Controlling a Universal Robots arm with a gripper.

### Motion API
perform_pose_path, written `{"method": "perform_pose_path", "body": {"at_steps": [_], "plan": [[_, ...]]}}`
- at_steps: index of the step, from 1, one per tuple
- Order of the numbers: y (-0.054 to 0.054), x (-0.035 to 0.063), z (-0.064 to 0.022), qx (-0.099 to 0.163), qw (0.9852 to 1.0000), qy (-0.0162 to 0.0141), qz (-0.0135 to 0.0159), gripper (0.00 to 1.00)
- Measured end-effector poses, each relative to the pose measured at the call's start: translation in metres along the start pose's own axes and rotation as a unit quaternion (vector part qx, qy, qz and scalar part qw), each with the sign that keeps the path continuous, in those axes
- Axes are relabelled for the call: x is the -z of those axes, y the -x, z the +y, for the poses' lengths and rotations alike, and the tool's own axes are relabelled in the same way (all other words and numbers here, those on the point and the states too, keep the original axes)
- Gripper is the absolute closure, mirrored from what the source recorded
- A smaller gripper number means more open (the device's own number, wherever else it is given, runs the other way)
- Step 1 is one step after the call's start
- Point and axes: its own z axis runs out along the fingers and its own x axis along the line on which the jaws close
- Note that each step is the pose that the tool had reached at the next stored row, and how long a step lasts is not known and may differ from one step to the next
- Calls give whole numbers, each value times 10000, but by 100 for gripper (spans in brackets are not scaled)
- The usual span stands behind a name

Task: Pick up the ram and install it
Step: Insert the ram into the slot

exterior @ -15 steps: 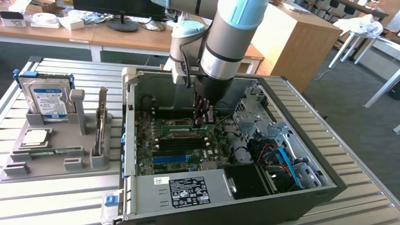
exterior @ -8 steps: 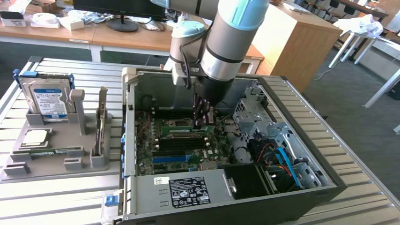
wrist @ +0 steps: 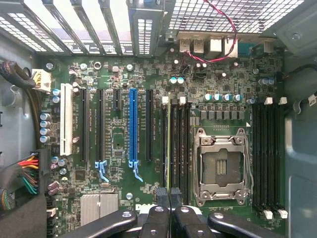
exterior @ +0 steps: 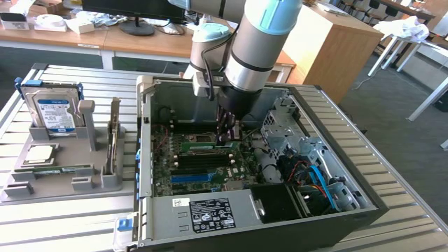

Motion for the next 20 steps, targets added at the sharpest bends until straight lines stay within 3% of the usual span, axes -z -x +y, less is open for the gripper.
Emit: {"method": "perform_pose_path", "body": {"at_steps": [20], "plan": [[-7,-89,-1,1,10000,-9,0,89]]}}
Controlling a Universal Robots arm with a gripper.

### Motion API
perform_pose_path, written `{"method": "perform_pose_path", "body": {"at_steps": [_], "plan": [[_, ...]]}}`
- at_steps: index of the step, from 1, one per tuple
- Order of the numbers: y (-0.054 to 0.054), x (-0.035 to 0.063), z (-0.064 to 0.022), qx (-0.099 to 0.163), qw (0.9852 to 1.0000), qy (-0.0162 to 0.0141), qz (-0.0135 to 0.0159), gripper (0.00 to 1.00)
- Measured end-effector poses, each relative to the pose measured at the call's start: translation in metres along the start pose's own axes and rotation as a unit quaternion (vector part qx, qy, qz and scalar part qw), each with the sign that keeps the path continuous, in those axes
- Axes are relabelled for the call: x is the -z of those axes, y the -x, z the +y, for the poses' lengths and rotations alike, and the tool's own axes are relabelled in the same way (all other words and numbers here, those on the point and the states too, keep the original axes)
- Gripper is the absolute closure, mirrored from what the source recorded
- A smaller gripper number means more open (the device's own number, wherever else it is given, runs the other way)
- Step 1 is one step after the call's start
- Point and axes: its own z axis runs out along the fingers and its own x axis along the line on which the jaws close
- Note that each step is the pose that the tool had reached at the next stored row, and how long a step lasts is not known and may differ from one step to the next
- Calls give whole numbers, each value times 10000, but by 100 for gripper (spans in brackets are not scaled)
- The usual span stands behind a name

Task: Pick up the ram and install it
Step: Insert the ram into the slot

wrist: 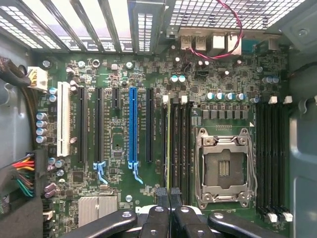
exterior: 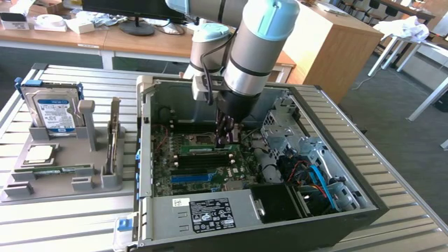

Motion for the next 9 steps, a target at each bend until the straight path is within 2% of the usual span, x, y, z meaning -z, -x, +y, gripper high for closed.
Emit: {"method": "perform_pose_path", "body": {"at_steps": [9], "plan": [[-3,-41,-1,0,10000,0,0,89]]}}
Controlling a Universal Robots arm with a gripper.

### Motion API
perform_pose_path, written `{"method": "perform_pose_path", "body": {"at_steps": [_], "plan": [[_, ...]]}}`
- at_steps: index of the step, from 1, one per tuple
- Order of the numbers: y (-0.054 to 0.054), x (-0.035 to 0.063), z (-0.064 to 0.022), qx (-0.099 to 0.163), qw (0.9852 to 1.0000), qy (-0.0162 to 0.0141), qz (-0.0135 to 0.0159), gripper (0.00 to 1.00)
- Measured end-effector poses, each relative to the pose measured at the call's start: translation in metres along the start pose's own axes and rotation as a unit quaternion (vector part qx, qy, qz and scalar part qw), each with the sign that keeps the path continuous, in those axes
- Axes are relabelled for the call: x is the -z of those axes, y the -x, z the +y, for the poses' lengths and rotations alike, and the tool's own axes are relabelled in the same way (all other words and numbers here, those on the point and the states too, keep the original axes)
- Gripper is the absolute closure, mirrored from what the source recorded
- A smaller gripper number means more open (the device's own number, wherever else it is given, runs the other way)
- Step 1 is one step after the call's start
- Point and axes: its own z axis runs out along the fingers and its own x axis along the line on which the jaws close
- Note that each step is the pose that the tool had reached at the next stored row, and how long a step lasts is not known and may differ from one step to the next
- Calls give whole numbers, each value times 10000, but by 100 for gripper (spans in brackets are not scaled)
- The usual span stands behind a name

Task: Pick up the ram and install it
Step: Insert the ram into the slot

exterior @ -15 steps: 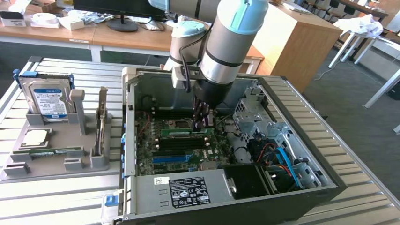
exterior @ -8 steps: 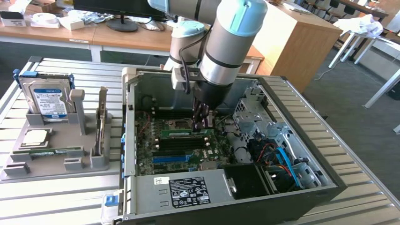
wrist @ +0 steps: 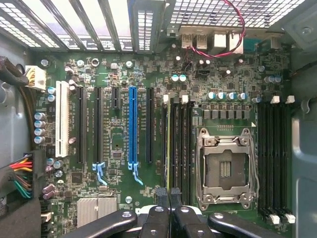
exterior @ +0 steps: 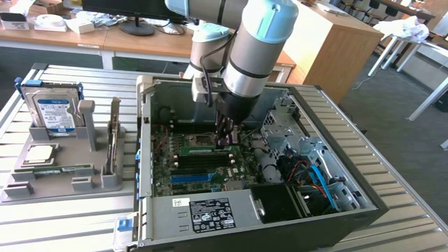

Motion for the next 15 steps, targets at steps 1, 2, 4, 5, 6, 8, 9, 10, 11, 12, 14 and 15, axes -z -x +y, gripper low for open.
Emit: {"method": "perform_pose_path", "body": {"at_steps": [1,2,4,5,6,8,9,10,11,12,14,15], "plan": [[0,-4,0,1,10000,0,0,89],[-1,-8,0,0,10000,0,0,89],[-1,-17,-1,0,10000,0,0,89],[-1,-20,-1,0,10000,0,0,89],[-2,-24,-1,0,10000,0,0,89],[-3,-32,-1,0,10000,0,0,89],[-3,-34,-1,0,10000,0,1,89],[-3,-34,-1,0,10000,0,1,89],[-3,-34,-1,0,10000,1,1,89],[-3,-35,-1,0,10000,0,1,89],[-3,-35,-1,0,10000,0,0,89],[-3,-35,-1,0,10000,0,0,89]]}}
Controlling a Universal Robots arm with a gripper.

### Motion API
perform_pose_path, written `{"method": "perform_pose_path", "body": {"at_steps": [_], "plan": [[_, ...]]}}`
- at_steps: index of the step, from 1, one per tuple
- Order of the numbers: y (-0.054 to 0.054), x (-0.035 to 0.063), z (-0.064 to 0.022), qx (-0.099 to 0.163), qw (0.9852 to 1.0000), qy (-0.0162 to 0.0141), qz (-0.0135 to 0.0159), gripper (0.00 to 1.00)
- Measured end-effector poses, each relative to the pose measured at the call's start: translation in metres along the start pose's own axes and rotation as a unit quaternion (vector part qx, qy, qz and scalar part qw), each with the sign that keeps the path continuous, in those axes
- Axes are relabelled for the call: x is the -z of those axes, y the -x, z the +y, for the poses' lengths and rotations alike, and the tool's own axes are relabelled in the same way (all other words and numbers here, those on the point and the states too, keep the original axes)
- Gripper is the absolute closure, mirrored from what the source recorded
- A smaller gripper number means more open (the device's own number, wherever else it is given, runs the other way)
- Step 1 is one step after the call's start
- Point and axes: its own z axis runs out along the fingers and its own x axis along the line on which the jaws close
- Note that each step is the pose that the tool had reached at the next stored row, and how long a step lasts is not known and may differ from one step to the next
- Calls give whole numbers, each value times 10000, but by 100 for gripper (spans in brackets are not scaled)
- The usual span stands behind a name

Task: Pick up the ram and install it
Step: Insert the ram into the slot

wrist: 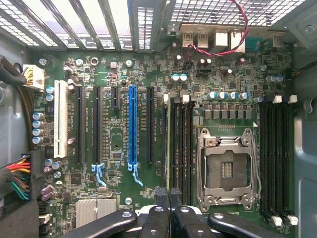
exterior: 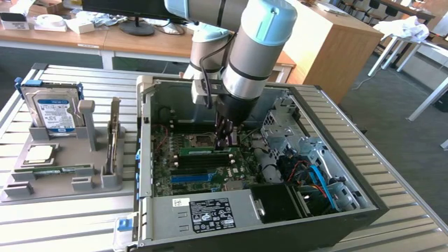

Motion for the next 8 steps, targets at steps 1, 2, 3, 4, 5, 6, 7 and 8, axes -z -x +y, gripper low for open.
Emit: {"method": "perform_pose_path", "body": {"at_steps": [1,2,3,4,5,6,7,8], "plan": [[0,-2,0,0,10000,-2,-1,89],[0,-9,-1,1,10000,-2,-3,89],[-1,-13,-1,0,10000,-2,-2,89],[-1,-18,-1,0,10000,-3,0,89],[-2,-24,-1,0,10000,-3,-1,89],[-2,-30,-1,0,10000,-3,-1,89],[-3,-35,-1,0,10000,-3,0,89],[-3,-40,-1,0,10000,-3,0,89]]}}
